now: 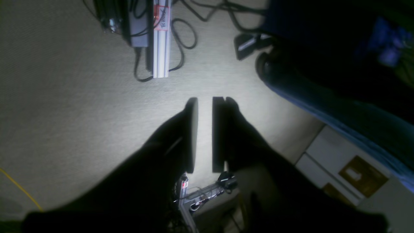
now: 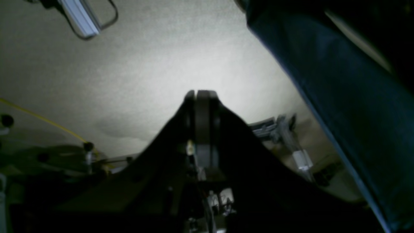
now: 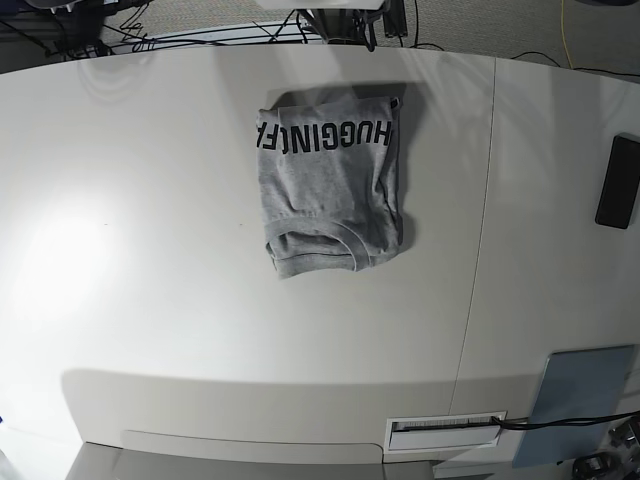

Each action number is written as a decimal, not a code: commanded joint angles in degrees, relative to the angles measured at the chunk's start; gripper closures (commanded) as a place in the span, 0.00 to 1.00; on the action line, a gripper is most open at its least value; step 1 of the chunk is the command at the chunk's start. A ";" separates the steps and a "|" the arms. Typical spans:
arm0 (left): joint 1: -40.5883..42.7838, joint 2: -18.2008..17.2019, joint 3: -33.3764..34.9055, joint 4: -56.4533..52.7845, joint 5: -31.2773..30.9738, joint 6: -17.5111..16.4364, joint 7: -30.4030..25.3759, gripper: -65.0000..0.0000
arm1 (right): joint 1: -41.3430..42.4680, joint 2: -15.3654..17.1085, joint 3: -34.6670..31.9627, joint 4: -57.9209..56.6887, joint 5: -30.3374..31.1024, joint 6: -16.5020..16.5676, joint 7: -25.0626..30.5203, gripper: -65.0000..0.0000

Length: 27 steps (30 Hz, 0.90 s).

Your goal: Fold the T-shirt properly

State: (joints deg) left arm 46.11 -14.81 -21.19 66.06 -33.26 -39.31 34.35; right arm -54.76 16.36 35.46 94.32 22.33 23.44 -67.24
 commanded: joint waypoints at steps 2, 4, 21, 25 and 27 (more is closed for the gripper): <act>-0.94 -0.81 -0.24 -4.00 1.90 -0.69 -2.86 0.89 | 0.96 1.86 0.44 -4.79 -0.33 -0.07 1.16 1.00; -2.84 -1.40 -0.20 -8.00 3.34 -0.69 -5.62 0.89 | 2.97 3.13 0.20 -10.36 -0.35 0.00 3.15 1.00; -21.79 -4.11 -0.09 -27.17 10.19 0.94 -10.03 0.89 | 26.45 6.10 -15.23 -49.88 -7.74 1.66 26.64 1.00; -24.85 -3.48 1.55 -30.80 10.19 0.96 -10.45 0.89 | 31.82 3.23 -17.42 -53.18 -10.29 1.64 30.73 1.00; -26.38 -2.51 2.75 -32.04 11.06 2.23 -10.47 0.89 | 34.01 1.62 -18.12 -54.05 -11.89 1.64 33.20 1.00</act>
State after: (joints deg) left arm 19.59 -17.15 -18.48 33.78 -22.15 -36.62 23.86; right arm -20.40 16.97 17.21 39.94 10.39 25.10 -33.98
